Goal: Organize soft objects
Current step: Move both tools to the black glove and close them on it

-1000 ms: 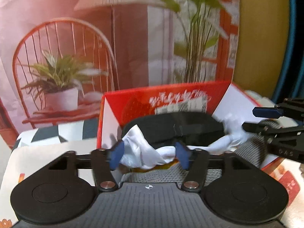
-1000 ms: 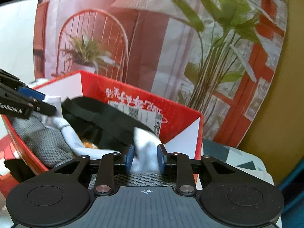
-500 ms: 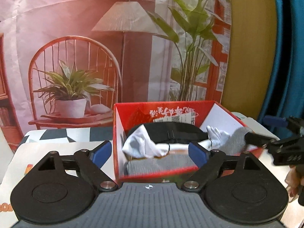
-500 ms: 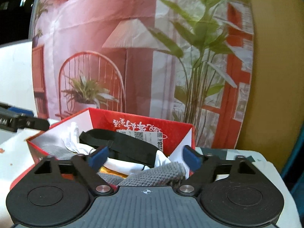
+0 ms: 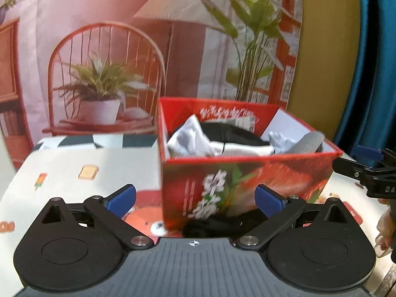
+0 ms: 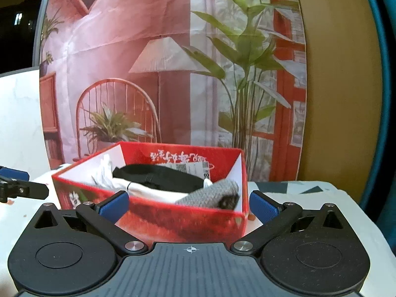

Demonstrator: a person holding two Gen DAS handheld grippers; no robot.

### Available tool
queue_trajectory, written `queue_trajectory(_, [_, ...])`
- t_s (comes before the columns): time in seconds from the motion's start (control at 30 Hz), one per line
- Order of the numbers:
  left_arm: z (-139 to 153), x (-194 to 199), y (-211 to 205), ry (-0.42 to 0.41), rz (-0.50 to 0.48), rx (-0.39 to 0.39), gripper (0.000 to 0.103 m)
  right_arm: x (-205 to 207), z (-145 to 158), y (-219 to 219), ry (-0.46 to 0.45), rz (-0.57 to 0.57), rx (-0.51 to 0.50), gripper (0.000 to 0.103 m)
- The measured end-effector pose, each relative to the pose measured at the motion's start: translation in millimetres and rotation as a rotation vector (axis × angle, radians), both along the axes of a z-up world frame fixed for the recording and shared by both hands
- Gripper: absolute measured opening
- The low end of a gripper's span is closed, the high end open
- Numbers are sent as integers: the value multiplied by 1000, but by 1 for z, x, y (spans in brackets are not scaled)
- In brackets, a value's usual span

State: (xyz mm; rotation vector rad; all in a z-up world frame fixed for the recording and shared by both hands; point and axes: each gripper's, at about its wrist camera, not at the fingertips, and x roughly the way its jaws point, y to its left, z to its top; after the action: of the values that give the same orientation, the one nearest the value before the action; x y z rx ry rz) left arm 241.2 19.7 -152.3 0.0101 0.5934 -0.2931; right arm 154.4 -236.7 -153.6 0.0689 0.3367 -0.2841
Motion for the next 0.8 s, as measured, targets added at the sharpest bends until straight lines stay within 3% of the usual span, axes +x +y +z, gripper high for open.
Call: queue_trajectory(0.8, [-55, 22, 4, 149, 1, -20, 103, 30, -78, 3, 221, 4, 88, 102])
